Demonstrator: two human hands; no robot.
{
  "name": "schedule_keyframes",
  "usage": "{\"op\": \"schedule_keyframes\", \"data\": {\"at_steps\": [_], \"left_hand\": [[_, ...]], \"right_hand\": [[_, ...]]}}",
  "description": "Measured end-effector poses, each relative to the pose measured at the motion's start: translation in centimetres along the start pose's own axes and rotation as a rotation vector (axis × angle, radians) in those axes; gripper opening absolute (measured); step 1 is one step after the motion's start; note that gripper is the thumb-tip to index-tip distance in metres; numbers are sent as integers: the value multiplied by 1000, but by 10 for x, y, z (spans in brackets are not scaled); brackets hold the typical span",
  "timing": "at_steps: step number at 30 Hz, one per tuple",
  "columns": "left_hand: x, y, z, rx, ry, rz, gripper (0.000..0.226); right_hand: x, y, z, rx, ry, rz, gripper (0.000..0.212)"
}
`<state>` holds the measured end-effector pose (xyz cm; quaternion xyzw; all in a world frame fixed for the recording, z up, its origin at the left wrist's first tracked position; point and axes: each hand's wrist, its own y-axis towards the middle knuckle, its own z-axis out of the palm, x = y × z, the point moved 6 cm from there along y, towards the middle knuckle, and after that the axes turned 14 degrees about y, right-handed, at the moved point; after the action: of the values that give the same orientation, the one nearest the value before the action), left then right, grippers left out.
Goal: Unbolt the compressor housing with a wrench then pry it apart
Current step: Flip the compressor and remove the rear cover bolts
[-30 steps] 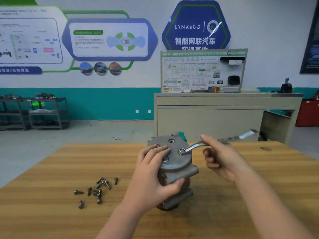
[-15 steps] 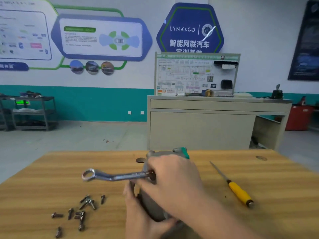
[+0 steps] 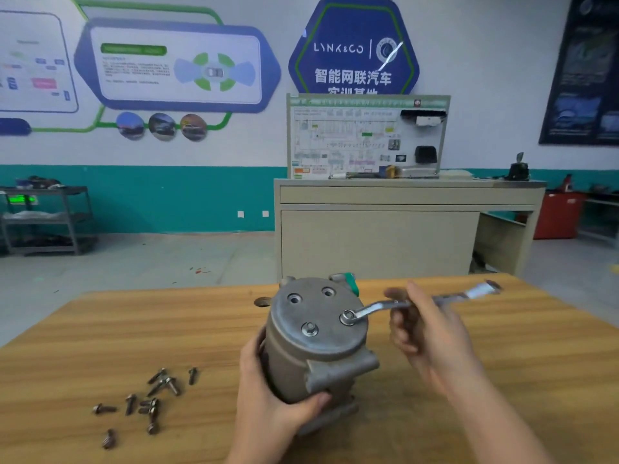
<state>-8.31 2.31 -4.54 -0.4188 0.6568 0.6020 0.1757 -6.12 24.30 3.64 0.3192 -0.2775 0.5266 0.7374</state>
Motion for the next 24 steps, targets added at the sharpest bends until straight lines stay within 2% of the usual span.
{"op": "schedule_keyframes", "data": {"at_steps": [4,6,8,10,12,14,16,19,21,22,24], "left_hand": [[-3,-3,4,26,33,46,104],[0,-4,7,69,89,49,119],[6,-6,10,104,129,45,133],[7,-6,11,116,182,63,137],[8,-7,11,116,231,67,136],[8,-8,8,93,255,70,131],[4,-8,7,73,262,90,125],[1,-8,9,38,268,140,121],[5,-8,9,35,197,97,124],[7,-9,9,51,186,90,123],[10,-9,9,75,207,103,122]], "right_hand": [[16,47,17,-29,-252,149,29],[21,62,41,2,-569,128,28],[21,67,76,71,-978,14,24],[14,56,116,213,-1277,-125,23],[0,30,143,398,-1440,-246,22],[-5,-7,151,493,-1544,-512,31],[-1,-40,142,538,-1505,-774,40],[5,-68,109,650,-1232,-886,31],[10,-75,76,657,-972,-885,22],[13,-76,58,608,-848,-862,17],[19,-63,24,401,-574,-716,17]]}}
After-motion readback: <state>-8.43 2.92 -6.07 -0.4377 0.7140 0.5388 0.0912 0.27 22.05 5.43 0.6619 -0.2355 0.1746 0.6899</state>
